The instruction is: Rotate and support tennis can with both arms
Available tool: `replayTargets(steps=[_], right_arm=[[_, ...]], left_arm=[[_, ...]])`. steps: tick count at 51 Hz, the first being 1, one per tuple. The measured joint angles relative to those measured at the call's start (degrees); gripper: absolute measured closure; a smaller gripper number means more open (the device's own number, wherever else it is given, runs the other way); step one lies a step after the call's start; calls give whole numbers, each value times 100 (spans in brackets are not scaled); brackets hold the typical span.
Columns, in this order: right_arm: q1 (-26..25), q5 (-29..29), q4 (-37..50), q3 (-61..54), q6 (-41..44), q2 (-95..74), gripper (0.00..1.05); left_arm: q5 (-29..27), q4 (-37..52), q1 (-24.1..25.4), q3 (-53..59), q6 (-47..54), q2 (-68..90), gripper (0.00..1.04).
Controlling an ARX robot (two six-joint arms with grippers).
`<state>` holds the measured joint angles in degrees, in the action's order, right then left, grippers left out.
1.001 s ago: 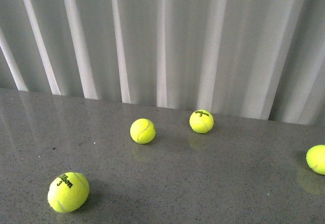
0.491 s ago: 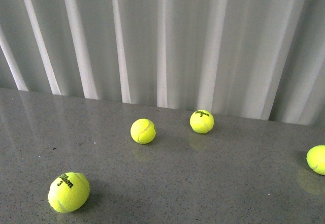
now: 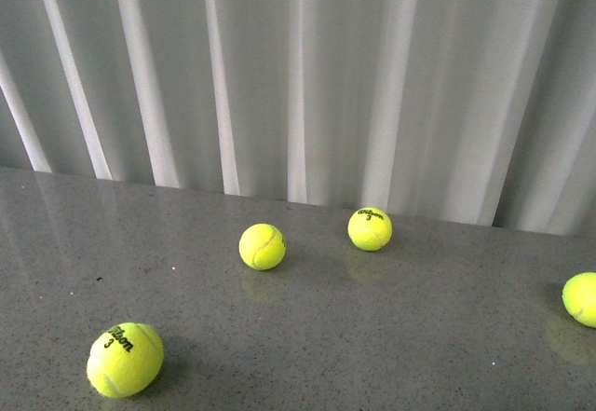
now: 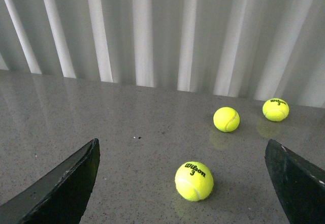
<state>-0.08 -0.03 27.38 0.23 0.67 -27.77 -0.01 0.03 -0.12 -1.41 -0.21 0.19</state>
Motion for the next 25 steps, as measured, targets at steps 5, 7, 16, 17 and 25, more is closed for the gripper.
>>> replayTargets(steps=[5,7,16,17,25], right_arm=[[0,0,-374,0,-2,413,101],[2,0,-503,0,0,555,101],[2,0,-975,0,0,1023,101],[2,0,-1016,0,0,1069,101],[2,0,-1335,0,-2,1392,101]], left_arm=[[0,0,0,0,0,2,7],[0,0,0,0,0,0,7],[0,0,0,0,0,0,7],[0,0,0,0,0,0,7],[0,0,0,0,0,0,7]])
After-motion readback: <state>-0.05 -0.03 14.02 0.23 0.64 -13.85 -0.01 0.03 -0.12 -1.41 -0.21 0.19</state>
